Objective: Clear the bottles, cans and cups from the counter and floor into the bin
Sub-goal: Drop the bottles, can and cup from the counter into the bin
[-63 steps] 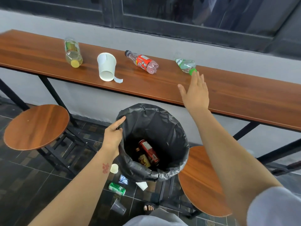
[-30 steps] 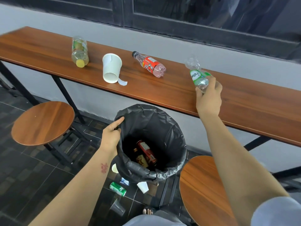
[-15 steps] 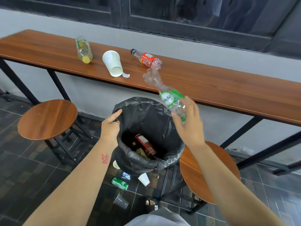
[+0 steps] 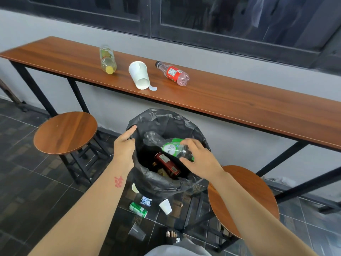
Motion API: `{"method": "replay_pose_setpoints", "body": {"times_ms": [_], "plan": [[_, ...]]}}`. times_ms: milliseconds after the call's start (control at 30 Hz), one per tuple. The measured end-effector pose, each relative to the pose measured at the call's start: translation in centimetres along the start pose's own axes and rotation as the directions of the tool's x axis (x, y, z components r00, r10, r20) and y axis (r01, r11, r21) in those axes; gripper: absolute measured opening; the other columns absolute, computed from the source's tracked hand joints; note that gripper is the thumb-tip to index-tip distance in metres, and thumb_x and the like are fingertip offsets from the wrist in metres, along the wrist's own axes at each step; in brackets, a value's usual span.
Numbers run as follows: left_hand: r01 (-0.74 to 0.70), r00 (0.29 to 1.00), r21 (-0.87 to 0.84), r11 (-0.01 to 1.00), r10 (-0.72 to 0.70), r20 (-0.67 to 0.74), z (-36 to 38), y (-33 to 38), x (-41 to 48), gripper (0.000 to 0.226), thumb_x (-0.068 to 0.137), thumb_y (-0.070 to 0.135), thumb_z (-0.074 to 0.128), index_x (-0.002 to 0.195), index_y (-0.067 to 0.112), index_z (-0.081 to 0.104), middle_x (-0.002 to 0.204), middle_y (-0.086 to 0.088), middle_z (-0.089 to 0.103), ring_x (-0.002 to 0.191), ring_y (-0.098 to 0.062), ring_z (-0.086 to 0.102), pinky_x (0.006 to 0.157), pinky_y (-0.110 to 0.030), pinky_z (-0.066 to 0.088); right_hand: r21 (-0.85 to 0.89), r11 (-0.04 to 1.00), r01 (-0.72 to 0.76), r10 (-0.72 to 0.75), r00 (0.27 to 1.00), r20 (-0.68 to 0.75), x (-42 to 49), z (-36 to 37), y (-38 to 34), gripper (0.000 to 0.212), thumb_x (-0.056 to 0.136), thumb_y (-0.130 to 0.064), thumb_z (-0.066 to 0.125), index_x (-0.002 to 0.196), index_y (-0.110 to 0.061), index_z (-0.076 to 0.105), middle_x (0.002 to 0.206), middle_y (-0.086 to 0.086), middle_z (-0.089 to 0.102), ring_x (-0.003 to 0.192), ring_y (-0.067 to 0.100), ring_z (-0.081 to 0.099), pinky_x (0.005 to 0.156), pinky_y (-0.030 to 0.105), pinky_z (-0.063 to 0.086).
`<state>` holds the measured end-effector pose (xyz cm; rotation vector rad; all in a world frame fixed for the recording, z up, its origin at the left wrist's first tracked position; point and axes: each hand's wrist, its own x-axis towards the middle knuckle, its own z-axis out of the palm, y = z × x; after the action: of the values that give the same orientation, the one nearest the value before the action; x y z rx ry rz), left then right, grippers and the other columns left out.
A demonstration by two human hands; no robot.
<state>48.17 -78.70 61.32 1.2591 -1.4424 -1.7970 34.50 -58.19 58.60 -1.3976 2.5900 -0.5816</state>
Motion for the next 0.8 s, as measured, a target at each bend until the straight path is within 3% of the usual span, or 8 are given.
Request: {"method": "replay_pose_setpoints", "body": {"times_ms": [67,167,300,367,467,600,700,800], "plan": [[-0.003,1.000,0.023,1.000,0.003,-0.003,0.1,0.2,0.3,0.047,0.098,-0.002,0.044,0.124,0.032,0.064,0.144,0.002,0.049,0.130,-0.027,0.045,0.106,-0.047,0.040,-0.052,0.998,0.021,-0.019,0.999,0.047,0.9,0.1,0.0,0.053,0.088,-0.053,0.056,0.136,-0.035,0.039,0.155,-0.004,0.030,0.130,0.024,0.047,0.110,0.040,0.034],[0.021,1.000,-0.007,1.000,-0.021,-0.008,0.0,0.1,1.0,0.046,0.100,0.000,0.043,0.124,0.032,0.065,0.143,0.004,0.049,0.128,-0.026,0.046,0.103,-0.044,0.042,-0.064,0.996,0.056,-0.064,0.990,-0.126,2.8,-0.6,-0.8,0.059,0.088,-0.059,0.051,0.139,-0.030,0.042,0.153,-0.003,0.037,0.138,0.019,0.036,0.116,0.039,0.026],[0.030,0.998,-0.051,0.998,-0.032,-0.046,-0.3,0.0,2.2,0.048,0.099,-0.002,0.042,0.121,0.033,0.068,0.125,0.008,0.060,0.087,-0.015,0.057,0.077,-0.032,0.048,-0.049,0.995,0.088,-0.101,0.887,-0.450,8.2,-3.6,-2.4,0.061,0.091,-0.055,0.053,0.141,-0.023,0.042,0.153,0.000,0.036,0.140,0.021,0.033,0.116,0.040,0.025],[0.049,0.997,-0.111,0.993,-0.056,-0.062,-0.4,-0.1,3.0,0.050,0.098,-0.004,0.040,0.118,0.030,0.070,0.115,0.008,0.064,0.083,-0.016,0.059,0.079,-0.034,0.054,-0.078,0.996,0.040,-0.074,0.858,-0.509,11.8,-5.1,-3.0,0.066,0.090,-0.056,0.054,0.145,-0.022,0.037,0.156,0.004,0.030,0.143,0.024,0.027,0.116,0.041,0.022],[0.051,0.997,-0.184,0.982,-0.062,-0.053,-0.4,0.0,3.7,0.051,0.097,-0.010,0.037,0.120,0.023,0.069,0.116,0.003,0.066,0.100,-0.023,0.064,0.088,-0.040,0.054,-0.085,0.994,-0.074,0.025,0.883,-0.469,17.1,-6.5,-3.5,0.072,0.090,-0.056,0.054,0.150,-0.029,0.026,0.161,0.006,0.015,0.147,0.029,0.015,0.117,0.044,0.017],[0.028,0.996,-0.173,0.985,-0.042,-0.076,-0.4,0.3,4.9,0.048,0.098,-0.008,0.039,0.120,0.023,0.069,0.121,0.004,0.065,0.102,-0.017,0.063,0.081,-0.031,0.056,-0.035,0.987,-0.155,0.134,0.928,-0.348,22.7,-6.9,-3.4,0.074,0.090,-0.053,0.056,0.151,-0.040,0.017,0.162,0.008,0.006,0.146,0.035,0.015,0.115,0.048,0.022],[0.023,0.995,-0.166,0.986,-0.039,-0.095,-0.6,0.6,5.8,0.048,0.098,-0.006,0.040,0.120,0.025,0.069,0.126,0.004,0.064,0.105,-0.015,0.064,0.084,-0.030,0.055,-0.025,0.984,-0.174,0.159,0.944,-0.288,25.0,-6.1,-3.1,0.067,0.093,-0.048,0.055,0.150,-0.038,0.021,0.159,0.011,0.017,0.140,0.037,0.030,0.108,0.046,0.036],[0.019,0.992,-0.162,0.987,-0.038,-0.119,-0.7,0.8,6.4,0.049,0.098,-0.006,0.041,0.118,0.027,0.070,0.120,0.008,0.065,0.089,-0.007,0.069,0.069,-0.023,0.057,0.024,0.993,-0.119,0.121,0.942,-0.314,25.4,-5.1,-2.8,0.063,0.093,-0.041,0.058,0.148,-0.036,0.028,0.146,0.011,0.038,0.129,0.031,0.045,0.097,0.041,0.046]]}}
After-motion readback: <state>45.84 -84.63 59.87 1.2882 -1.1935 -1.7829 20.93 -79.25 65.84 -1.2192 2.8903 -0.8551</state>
